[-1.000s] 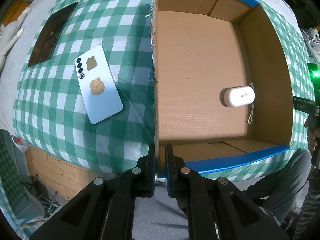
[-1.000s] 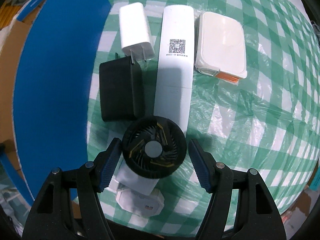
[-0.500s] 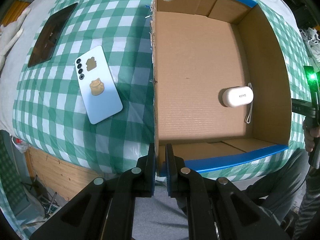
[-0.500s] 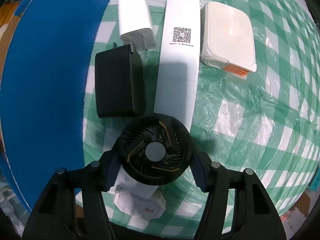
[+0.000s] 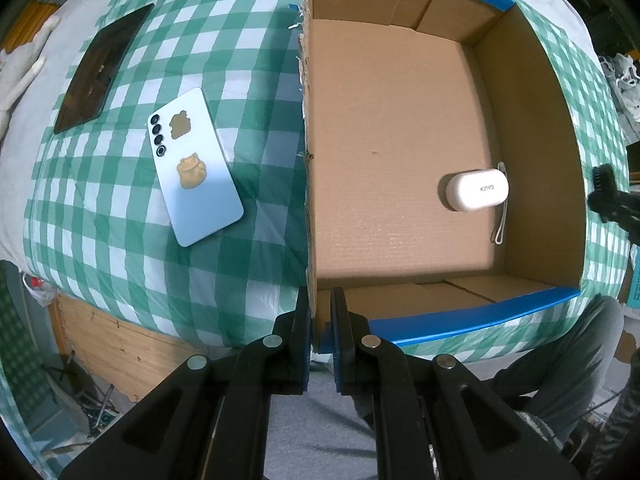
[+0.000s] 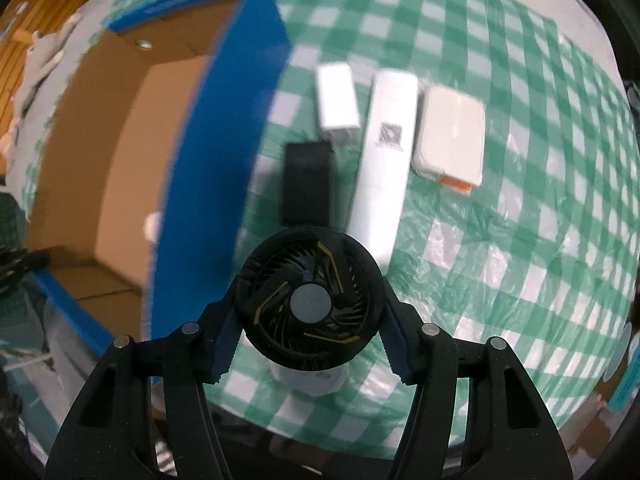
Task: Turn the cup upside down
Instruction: 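Carry the black fan with the right gripper into the box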
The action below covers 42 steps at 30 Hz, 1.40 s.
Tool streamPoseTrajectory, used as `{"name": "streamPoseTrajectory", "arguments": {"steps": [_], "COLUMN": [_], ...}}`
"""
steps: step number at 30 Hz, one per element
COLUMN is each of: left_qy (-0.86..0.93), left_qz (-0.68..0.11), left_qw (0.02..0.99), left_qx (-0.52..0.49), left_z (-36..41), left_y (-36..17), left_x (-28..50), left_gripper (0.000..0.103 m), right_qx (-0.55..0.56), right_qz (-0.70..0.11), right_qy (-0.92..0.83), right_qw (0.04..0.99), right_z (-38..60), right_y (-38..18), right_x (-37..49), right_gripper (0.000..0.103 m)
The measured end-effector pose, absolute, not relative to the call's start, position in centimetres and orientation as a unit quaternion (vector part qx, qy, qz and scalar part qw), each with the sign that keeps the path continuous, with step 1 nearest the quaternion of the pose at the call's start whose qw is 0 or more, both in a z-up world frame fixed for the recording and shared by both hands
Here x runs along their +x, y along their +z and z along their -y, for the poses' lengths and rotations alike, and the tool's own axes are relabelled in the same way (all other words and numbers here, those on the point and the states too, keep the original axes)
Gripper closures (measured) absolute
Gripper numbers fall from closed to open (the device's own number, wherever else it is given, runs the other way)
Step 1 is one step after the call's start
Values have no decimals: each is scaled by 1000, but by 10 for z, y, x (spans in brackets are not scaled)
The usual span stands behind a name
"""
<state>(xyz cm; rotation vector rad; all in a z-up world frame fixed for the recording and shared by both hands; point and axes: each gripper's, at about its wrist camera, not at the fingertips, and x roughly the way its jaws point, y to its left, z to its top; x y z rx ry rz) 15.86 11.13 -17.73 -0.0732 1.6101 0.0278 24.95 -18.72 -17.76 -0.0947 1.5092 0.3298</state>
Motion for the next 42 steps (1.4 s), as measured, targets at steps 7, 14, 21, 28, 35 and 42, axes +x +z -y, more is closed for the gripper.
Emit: {"name": "streamPoseTrajectory", "arguments": {"steps": [7, 14, 21, 28, 35, 42], "left_qy": [12, 12, 11, 10, 7, 4], "left_qz": [-720, -717, -718, -718, -719, -721], "left_qw": [693, 696, 696, 695, 694, 692], "left_qx": [-31, -31, -30, -28, -31, -29], "left_z": [-112, -115, -113, -112, -113, -113], "left_y": [-176, -172, -172, -172, -175, -178], "left_x": [158, 160, 161, 160, 160, 159], "left_gripper": [94, 94, 94, 94, 94, 94], "right_qx": [-56, -80, -103, -102, -113, -115], "right_qz": [-655, -639, -647, -676, -688, -694], "right_qy": [190, 230, 247, 247, 236, 237], "right_qw": [729, 729, 714, 687, 677, 670], "right_z": [159, 112, 70, 44, 31, 27], "right_y": [-129, -100, -110, -150, -177, -190], "right_x": [231, 229, 220, 214, 208, 207], "right_gripper": [41, 41, 41, 41, 41, 41]}}
